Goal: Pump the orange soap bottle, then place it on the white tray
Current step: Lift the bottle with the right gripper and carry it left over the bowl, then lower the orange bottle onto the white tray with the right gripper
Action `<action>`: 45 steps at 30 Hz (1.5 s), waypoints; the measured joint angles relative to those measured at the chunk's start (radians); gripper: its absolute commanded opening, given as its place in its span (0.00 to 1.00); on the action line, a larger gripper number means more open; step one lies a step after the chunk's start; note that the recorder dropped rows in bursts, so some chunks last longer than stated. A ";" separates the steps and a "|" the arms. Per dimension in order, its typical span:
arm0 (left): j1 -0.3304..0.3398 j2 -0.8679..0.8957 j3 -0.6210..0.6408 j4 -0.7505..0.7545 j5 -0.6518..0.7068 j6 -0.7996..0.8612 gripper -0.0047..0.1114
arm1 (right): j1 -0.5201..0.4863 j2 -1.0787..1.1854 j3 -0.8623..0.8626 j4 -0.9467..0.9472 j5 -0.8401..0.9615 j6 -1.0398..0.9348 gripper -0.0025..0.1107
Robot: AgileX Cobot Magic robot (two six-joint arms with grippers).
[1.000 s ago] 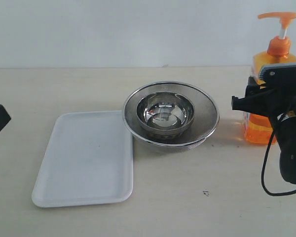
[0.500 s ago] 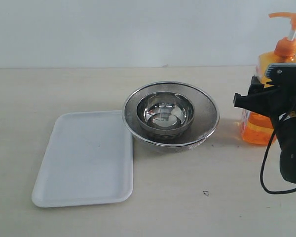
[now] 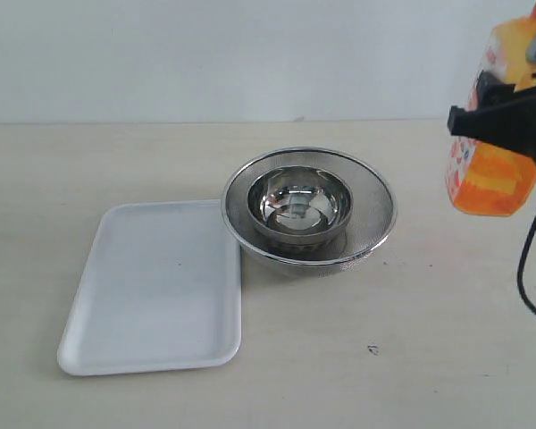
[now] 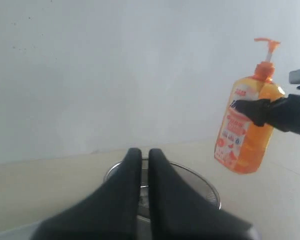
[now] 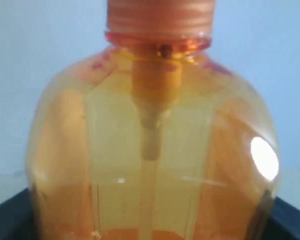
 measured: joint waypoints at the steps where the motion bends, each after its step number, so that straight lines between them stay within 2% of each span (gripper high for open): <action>1: 0.000 0.000 0.000 -0.009 0.000 0.006 0.08 | 0.000 -0.036 0.000 0.000 0.012 -0.005 0.02; 4: 0.000 0.000 0.000 -0.060 0.000 0.052 0.08 | 0.002 -0.128 0.000 -0.002 0.060 -0.004 0.02; 8: 0.000 0.000 0.000 -0.141 0.000 0.113 0.08 | 0.062 -0.220 0.000 -0.005 0.090 -0.007 0.02; 16: 0.000 0.000 0.000 -0.185 0.000 0.151 0.08 | 0.345 -0.271 -0.035 -0.009 0.094 -0.059 0.02; 24: 0.000 0.000 0.000 -0.249 0.000 0.188 0.08 | 0.569 -0.258 -0.154 0.059 0.088 -0.153 0.02; 27: 0.000 0.000 0.000 -0.259 0.000 0.193 0.08 | 0.652 -0.181 -0.220 0.084 0.058 -0.192 0.02; 32: 0.000 0.000 0.000 -0.261 0.000 0.208 0.08 | 0.735 0.018 -0.330 0.099 0.050 -0.199 0.02; 38: 0.000 0.000 0.000 -0.304 0.030 0.262 0.08 | 0.755 0.294 -0.494 0.101 0.050 -0.130 0.02; 42: 0.000 0.000 0.000 -0.535 0.049 0.434 0.08 | 0.757 0.456 -0.559 0.101 0.019 -0.106 0.02; 45: 0.000 0.000 0.000 -0.641 0.051 0.508 0.08 | 0.757 0.520 -0.569 0.103 0.006 -0.078 0.02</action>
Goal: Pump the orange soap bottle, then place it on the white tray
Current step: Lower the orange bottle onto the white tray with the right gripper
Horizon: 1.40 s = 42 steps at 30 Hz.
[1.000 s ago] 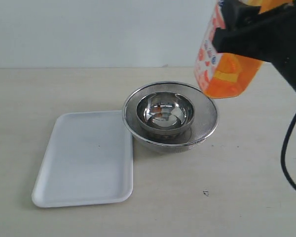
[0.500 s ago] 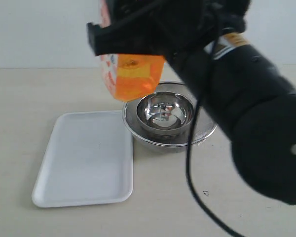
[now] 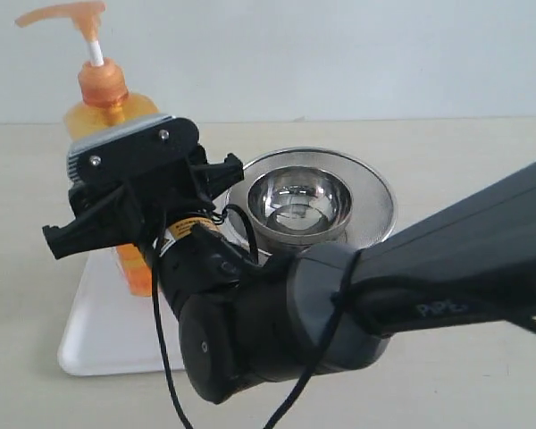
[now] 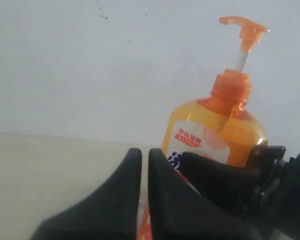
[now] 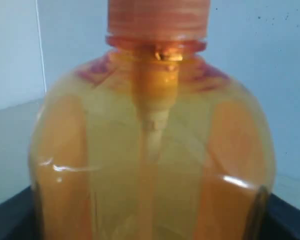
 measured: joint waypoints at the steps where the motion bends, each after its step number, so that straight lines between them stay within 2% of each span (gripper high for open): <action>1: 0.000 0.000 0.000 -0.017 0.000 0.012 0.08 | 0.000 0.021 -0.002 0.000 -0.009 0.005 0.02; 13: 0.000 0.000 0.000 -0.034 0.002 0.022 0.08 | 0.000 0.086 -0.008 0.043 -0.078 -0.006 0.02; 25: 0.000 0.000 0.000 -0.036 0.008 0.022 0.08 | 0.000 0.163 -0.124 0.085 -0.098 -0.067 0.03; 28: 0.000 0.000 0.000 -0.037 0.008 0.022 0.08 | 0.000 0.163 -0.124 0.112 -0.104 -0.068 0.08; 35: 0.000 0.000 0.000 -0.037 0.008 0.022 0.08 | 0.000 0.163 -0.126 0.123 -0.077 -0.057 0.39; 42: 0.000 0.000 0.000 -0.037 0.008 0.022 0.08 | 0.000 0.163 -0.126 0.123 -0.047 -0.042 0.60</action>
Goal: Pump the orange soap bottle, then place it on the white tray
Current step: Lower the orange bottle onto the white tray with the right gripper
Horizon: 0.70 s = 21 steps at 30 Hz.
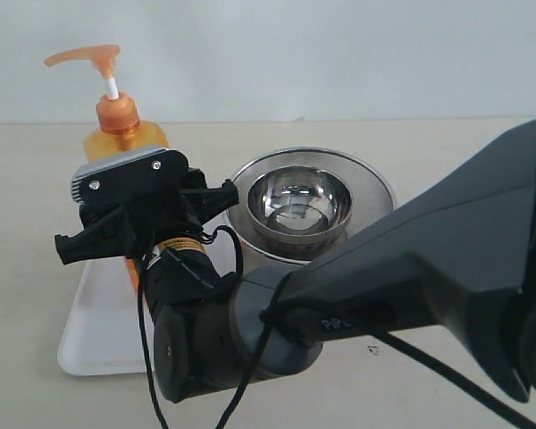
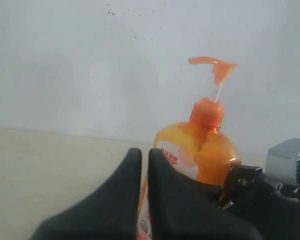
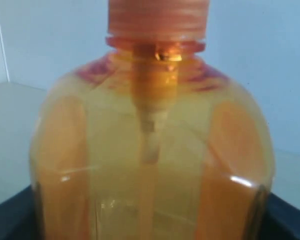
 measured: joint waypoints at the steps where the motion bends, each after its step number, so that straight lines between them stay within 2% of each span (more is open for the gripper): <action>1: 0.000 0.000 0.000 0.000 0.000 0.000 0.08 | 0.000 0.000 0.000 0.000 0.000 0.000 0.63; 15: 0.000 0.000 0.000 0.000 0.000 0.000 0.08 | 0.000 -0.006 -0.010 0.002 -0.043 -0.025 0.89; 21: 0.000 0.000 0.000 0.000 0.000 0.000 0.08 | 0.000 -0.006 -0.010 0.020 -0.034 -0.034 0.95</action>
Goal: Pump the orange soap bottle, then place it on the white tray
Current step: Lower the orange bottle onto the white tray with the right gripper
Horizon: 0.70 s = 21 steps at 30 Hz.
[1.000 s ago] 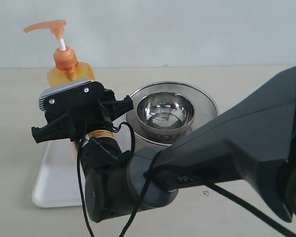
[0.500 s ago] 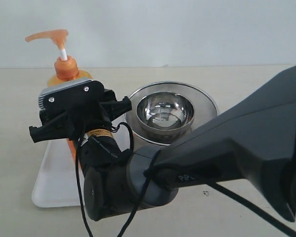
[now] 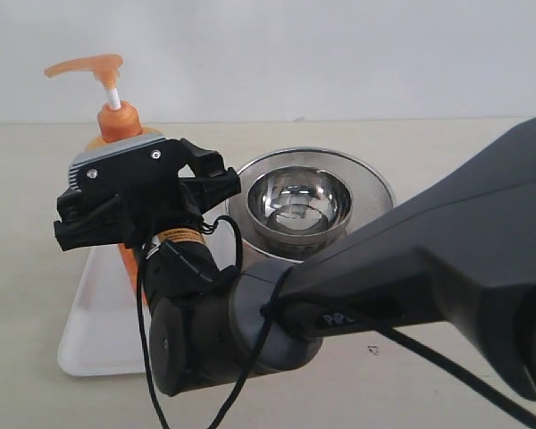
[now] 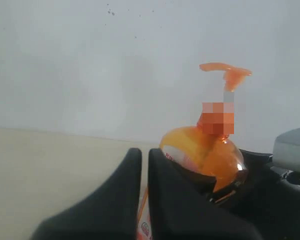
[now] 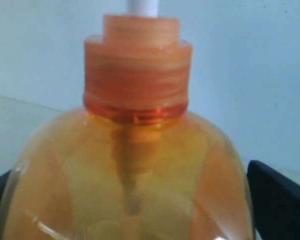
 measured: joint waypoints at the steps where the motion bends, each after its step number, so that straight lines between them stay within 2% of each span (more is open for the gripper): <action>1: 0.000 0.000 0.000 0.000 0.000 0.000 0.08 | 0.000 0.000 0.000 0.003 0.003 -0.006 0.95; 7: 0.000 0.000 0.000 0.000 0.000 0.000 0.08 | 0.000 -0.006 0.000 0.034 0.038 -0.054 0.95; 21: 0.000 0.000 0.000 0.000 0.002 0.000 0.08 | 0.000 -0.143 0.000 0.170 0.273 -0.114 0.95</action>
